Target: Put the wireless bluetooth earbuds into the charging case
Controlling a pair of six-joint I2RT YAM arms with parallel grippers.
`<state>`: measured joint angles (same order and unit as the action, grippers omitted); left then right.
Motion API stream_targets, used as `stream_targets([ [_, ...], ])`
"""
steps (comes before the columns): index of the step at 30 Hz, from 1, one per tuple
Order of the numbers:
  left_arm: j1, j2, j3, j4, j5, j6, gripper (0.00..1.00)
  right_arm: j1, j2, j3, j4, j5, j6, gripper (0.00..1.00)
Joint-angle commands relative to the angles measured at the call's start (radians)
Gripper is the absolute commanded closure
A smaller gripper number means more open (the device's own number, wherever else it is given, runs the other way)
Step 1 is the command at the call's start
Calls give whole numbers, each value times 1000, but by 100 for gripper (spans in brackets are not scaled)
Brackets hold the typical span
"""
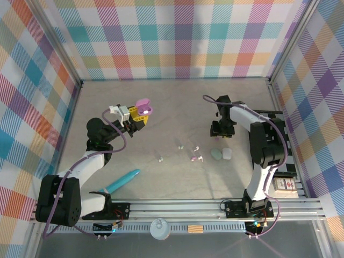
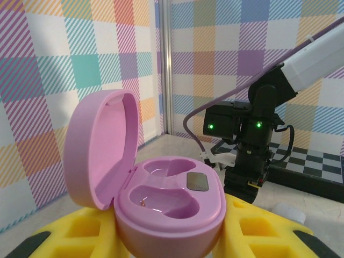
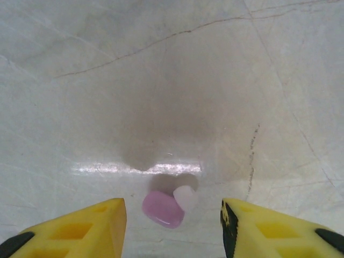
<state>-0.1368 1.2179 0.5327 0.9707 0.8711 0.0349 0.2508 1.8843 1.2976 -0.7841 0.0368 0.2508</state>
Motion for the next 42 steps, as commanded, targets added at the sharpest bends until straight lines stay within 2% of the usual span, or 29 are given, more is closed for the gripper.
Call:
stream_targets([
  [1,-6,-13,4,31,6,11,71,3,-8,-12,21,-5,12,54],
  [6,-7,-29,4,14,3,18,71,7,31,19,6,-67,24,55],
  [9,-7,-33,5,8,3,19,71,13,18,-4,13,-104,20,51],
  [12,-6,-31,10,8,5,19,71,13,18,-27,13,-70,-10,45],
  [21,-6,-34,16,2,6,18,71,15,-11,-51,-8,-27,-38,44],
  [23,-6,-39,18,-6,5,23,71,33,-37,-60,-10,22,-101,44],
  [28,-7,-40,17,-9,3,27,71,127,-46,-34,-63,297,-311,44],
  [31,-7,-43,17,-12,3,28,71,168,-25,-26,-72,414,-385,48],
  [37,-6,-44,18,-21,3,33,71,254,39,-5,-71,555,-460,55],
  [42,-6,-42,17,-20,0,36,71,264,75,15,-59,586,-488,59],
])
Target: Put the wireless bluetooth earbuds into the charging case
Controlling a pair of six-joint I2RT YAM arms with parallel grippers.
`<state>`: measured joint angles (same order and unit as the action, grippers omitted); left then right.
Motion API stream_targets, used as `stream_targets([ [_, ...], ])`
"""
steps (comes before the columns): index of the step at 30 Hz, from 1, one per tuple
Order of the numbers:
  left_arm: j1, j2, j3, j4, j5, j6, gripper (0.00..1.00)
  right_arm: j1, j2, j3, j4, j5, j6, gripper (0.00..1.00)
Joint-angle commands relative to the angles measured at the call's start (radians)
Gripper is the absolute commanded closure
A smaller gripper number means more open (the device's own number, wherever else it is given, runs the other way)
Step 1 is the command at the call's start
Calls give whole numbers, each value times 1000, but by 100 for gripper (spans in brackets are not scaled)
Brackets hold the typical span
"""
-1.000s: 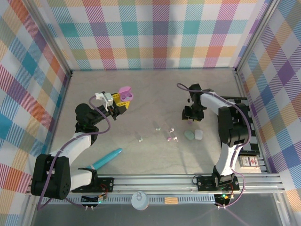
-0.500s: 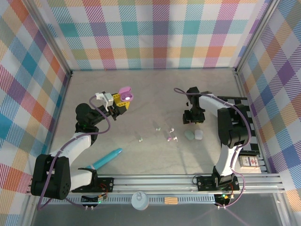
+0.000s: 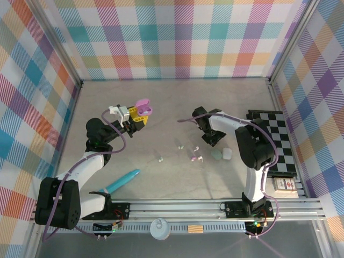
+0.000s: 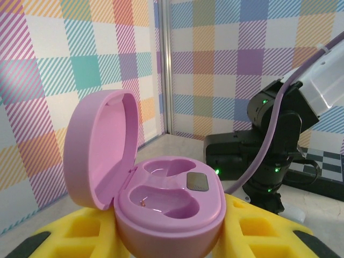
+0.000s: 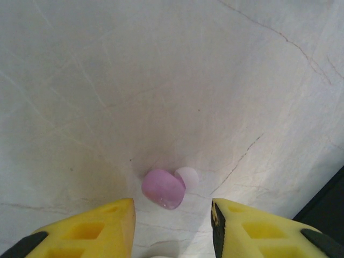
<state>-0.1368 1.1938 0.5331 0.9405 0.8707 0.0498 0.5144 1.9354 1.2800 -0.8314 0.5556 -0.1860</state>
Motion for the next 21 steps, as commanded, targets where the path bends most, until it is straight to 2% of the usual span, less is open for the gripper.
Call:
stream_targets([
  [1,-5,-19,16,9,1,21,71,2,31,40,-11,67,-52,59],
  [13,-5,-23,11,6,-1,23,71,10,95,80,24,65,-73,64],
  [21,-3,-31,10,-1,-2,25,71,4,140,114,-10,69,-24,68],
])
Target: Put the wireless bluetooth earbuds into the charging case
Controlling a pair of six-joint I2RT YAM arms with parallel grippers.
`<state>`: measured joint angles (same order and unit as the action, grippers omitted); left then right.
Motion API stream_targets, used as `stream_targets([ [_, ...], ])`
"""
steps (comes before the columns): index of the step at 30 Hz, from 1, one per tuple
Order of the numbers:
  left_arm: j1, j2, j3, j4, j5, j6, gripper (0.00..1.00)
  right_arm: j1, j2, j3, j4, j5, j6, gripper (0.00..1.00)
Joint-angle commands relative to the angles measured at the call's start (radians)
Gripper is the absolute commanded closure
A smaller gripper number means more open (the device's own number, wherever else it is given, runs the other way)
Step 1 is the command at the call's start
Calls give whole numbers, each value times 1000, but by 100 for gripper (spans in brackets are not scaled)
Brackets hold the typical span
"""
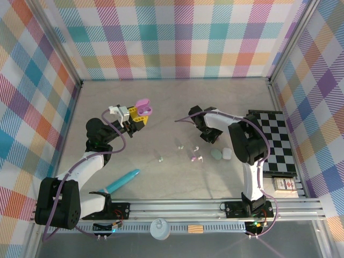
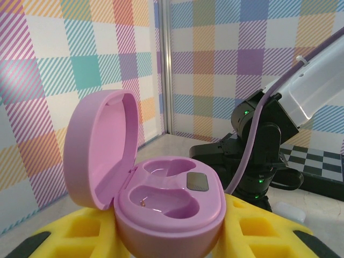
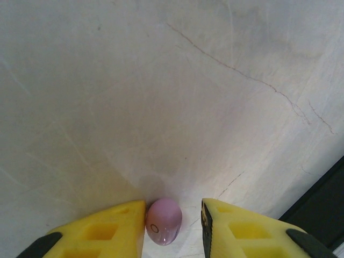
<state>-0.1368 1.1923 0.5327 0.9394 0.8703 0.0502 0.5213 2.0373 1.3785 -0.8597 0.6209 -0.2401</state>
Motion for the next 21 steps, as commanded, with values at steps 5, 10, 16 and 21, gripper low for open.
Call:
stream_targets([
  [5,-3,-27,10,1,-1,26,71,-18,29,19,-7,2,63,72],
  [10,-4,-31,6,4,-1,26,71,-35,28,20,-25,-15,78,73],
  [16,-3,-36,3,2,-5,26,71,-52,34,22,-41,-57,108,75],
  [21,-2,-33,6,4,-4,24,71,-52,0,23,-28,-80,122,80],
])
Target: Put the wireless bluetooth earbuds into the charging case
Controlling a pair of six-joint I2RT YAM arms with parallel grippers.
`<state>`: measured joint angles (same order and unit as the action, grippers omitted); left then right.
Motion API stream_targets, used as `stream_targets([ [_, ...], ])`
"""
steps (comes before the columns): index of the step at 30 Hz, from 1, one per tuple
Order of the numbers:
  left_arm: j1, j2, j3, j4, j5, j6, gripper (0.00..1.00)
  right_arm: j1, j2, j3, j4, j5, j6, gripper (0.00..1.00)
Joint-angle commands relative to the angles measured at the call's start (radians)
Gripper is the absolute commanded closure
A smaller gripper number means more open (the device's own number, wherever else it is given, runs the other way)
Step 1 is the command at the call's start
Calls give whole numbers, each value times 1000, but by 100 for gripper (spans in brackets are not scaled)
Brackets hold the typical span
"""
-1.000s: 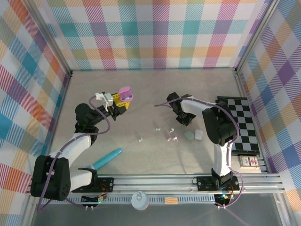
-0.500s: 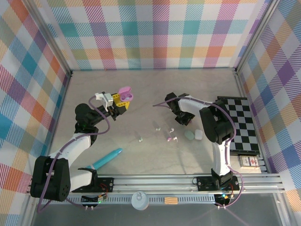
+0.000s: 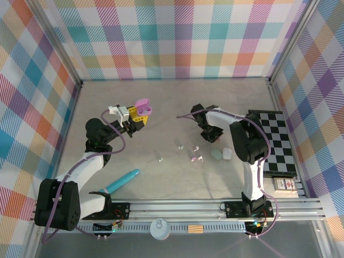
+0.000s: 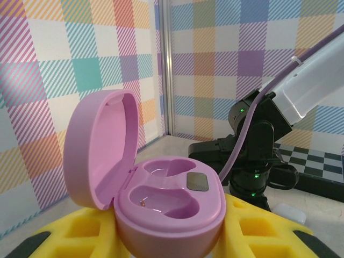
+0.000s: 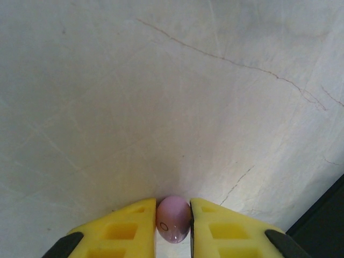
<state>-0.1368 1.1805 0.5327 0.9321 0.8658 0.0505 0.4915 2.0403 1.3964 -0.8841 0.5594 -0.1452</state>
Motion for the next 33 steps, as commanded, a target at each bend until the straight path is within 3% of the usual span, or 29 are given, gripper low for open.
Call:
stream_targets([
  [1,-3,-21,6,11,3,23,71,-23,-11,4,1,-30,31,80],
  [9,-4,-25,7,4,5,25,71,-55,-150,12,13,-236,144,80],
  [15,-5,-24,9,7,7,23,71,-140,-278,-46,67,-553,335,79],
  [17,-5,-21,10,7,11,24,71,-184,-318,-92,114,-712,394,80],
  [23,-20,-9,10,-2,10,39,71,-257,-379,-148,191,-983,481,80],
  [33,-63,8,16,-16,1,65,71,-321,-441,-242,346,-1264,648,80],
])
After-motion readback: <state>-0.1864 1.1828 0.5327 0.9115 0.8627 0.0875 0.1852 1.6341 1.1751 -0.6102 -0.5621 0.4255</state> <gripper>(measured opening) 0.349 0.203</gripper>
